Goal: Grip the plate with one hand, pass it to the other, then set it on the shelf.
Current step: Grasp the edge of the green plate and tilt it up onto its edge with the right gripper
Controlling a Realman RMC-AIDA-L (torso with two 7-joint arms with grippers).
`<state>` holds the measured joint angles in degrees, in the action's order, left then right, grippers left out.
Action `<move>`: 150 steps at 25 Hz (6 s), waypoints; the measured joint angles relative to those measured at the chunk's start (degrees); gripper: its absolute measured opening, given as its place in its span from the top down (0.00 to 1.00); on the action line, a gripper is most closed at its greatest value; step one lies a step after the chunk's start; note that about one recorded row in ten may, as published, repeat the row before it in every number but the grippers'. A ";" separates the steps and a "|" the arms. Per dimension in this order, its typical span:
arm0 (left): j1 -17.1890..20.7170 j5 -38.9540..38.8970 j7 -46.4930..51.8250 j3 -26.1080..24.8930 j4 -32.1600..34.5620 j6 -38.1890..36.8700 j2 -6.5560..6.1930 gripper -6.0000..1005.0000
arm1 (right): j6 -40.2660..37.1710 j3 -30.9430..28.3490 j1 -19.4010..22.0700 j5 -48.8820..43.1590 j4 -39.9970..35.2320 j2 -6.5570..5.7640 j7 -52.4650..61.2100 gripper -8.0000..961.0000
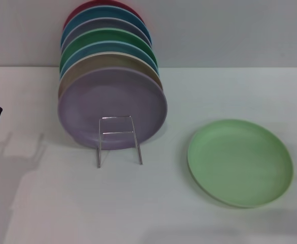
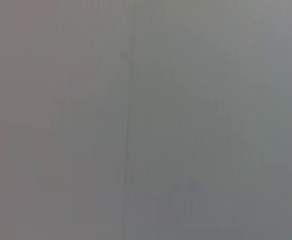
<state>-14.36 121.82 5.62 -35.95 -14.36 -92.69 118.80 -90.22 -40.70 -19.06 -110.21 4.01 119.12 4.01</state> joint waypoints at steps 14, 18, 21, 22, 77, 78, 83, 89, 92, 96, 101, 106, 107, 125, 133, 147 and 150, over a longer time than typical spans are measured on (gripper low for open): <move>1.05 0.00 2.07 0.11 -0.18 -0.11 -0.15 0.22 | 5.48 -1.50 3.44 2.68 14.07 0.11 -18.29 0.41; 1.10 0.22 2.56 0.68 -0.27 0.22 -0.06 0.22 | 8.77 -0.83 3.77 2.65 17.91 -0.26 -18.28 0.41; 0.94 0.23 2.56 0.71 -0.31 1.16 0.11 0.22 | 15.76 -0.63 4.47 0.86 24.39 -1.64 -18.08 0.41; 0.94 0.23 2.56 0.71 -0.31 1.16 0.11 0.22 | 15.76 -0.63 4.47 0.86 24.39 -1.64 -18.08 0.41; -0.80 -0.01 2.64 0.09 -1.11 3.45 0.11 0.22 | 174.42 -86.17 -8.04 -40.05 70.07 -2.99 -33.13 0.41; -0.83 -0.01 2.64 0.09 -1.11 3.46 0.11 0.22 | 174.27 -86.18 -8.37 -40.11 69.25 -3.14 -33.14 0.41; -1.02 -0.01 2.65 0.09 -0.85 3.54 0.11 0.22 | 173.07 -86.23 -9.88 -40.17 65.33 -3.56 -34.43 0.41; -1.33 -0.01 2.65 0.09 -0.73 4.05 0.11 0.22 | 172.10 -85.84 -10.92 -40.18 62.56 -3.63 -34.80 0.41; -1.40 0.00 2.64 0.09 -0.68 4.23 0.11 0.22 | 171.79 -85.70 -11.22 -40.18 61.83 -3.64 -34.85 0.41; -1.47 0.00 2.64 0.09 -0.67 4.85 0.11 0.22 | 170.73 -85.65 -11.66 -40.23 59.90 -3.64 -34.87 0.41; -1.58 0.00 2.64 0.09 -0.67 4.86 0.05 0.22 | 170.02 -85.67 -11.95 -40.26 58.88 -3.64 -34.89 0.41; -1.57 0.00 2.64 0.11 -0.67 4.86 0.02 0.22 | 169.72 -85.69 -12.33 -40.26 58.08 -3.64 -34.92 0.41; -1.57 0.00 2.64 0.11 -0.67 4.86 0.02 0.22 | 169.72 -85.69 -12.33 -40.26 58.08 -3.64 -34.92 0.41; -1.47 0.00 2.64 0.11 -0.60 4.91 0.02 0.22 | 168.29 -84.99 -13.12 -41.07 55.50 -3.58 -34.95 0.45; -1.51 0.00 2.64 0.09 -0.58 4.90 0.02 0.22 | 168.13 -84.99 -13.44 -41.15 55.10 -3.62 -34.95 0.61; -1.48 0.00 2.64 0.09 -0.63 4.89 0.02 0.22 | 166.93 -84.90 -13.96 -41.60 53.93 -3.64 -35.33 0.69; -1.41 0.00 2.64 0.09 -0.74 4.89 0.03 0.22 | 166.93 -84.90 -14.09 -41.67 53.73 -3.64 -35.34 0.74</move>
<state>-15.77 121.82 8.26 -35.86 -15.10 -87.80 118.83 76.71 -125.60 -33.14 -151.87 57.74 115.49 -31.33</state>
